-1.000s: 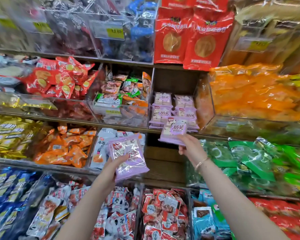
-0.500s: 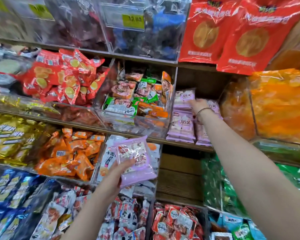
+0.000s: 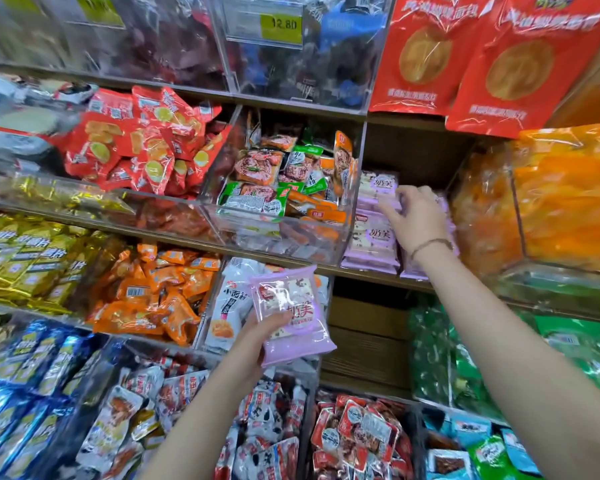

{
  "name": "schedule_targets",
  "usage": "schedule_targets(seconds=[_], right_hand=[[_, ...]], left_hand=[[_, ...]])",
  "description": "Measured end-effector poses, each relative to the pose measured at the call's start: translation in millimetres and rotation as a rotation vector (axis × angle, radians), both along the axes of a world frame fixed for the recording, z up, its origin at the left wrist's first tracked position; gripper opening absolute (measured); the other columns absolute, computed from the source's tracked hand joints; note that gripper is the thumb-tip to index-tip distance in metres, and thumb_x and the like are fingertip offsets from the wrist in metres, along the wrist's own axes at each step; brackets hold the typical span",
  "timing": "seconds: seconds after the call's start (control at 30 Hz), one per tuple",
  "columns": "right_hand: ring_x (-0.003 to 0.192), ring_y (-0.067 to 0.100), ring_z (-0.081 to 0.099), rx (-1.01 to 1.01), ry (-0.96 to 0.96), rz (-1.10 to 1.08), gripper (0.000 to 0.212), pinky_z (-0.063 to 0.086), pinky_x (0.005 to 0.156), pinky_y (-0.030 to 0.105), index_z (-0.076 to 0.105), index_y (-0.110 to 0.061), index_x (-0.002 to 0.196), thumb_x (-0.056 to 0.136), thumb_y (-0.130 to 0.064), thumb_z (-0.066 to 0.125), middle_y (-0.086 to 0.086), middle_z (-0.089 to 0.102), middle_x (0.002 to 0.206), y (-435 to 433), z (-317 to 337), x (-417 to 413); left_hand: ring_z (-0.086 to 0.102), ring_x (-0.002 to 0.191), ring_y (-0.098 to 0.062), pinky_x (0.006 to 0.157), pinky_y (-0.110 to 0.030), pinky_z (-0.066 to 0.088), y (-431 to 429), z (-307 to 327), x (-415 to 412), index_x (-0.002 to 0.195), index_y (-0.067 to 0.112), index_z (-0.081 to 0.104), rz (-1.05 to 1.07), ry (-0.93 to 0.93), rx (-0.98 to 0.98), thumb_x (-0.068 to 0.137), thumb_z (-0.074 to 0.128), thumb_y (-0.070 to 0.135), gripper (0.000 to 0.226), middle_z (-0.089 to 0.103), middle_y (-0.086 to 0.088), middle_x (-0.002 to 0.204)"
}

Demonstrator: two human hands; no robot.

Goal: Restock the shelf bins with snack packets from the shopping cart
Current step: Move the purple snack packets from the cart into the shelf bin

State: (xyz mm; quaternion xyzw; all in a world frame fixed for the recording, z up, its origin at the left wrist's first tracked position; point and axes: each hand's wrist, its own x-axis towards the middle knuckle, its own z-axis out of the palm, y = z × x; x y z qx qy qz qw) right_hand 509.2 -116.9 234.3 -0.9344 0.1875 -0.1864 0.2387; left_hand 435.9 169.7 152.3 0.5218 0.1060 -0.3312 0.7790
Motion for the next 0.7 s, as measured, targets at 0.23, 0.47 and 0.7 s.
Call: schedule_targets(seconds=[0.23,0.47,0.7], right_hand=[[0.056,0.000,0.041,0.509,0.257,0.339,0.057,0.035,0.054,0.014,0.055,-0.019,0.084,0.061,-0.071,0.059,-0.003,0.055,0.071,98,-48,-160],[0.044,0.009,0.051,1.053,0.116,0.182,0.012,0.043,0.049,0.021,0.061,-0.013,0.089,0.084,-0.022,0.067,-0.006,0.064,0.060,88,-51,-190],[0.038,0.004,0.047,1.590,-0.265,-0.065,0.009,0.040,0.037,0.016,0.062,-0.005,0.084,0.089,-0.008,0.056,0.000,0.063,0.061,52,-20,-173]], left_hand=[[0.070,0.095,-0.024,0.074,-0.033,0.057,-26,8,-32,0.130,0.010,0.053,-0.096,0.022,-0.005,0.050,0.083,0.038,0.090,0.069,-0.012,0.115],[0.052,0.125,-0.022,0.099,-0.049,0.047,-40,13,-50,0.110,0.048,0.064,-0.213,-0.067,0.064,0.049,0.071,0.078,0.068,0.050,0.003,0.139],[0.060,0.113,-0.025,0.069,-0.033,0.055,-35,18,-39,0.141,0.015,0.042,-0.131,0.041,0.108,0.033,0.089,0.049,0.123,0.049,-0.007,0.140]])
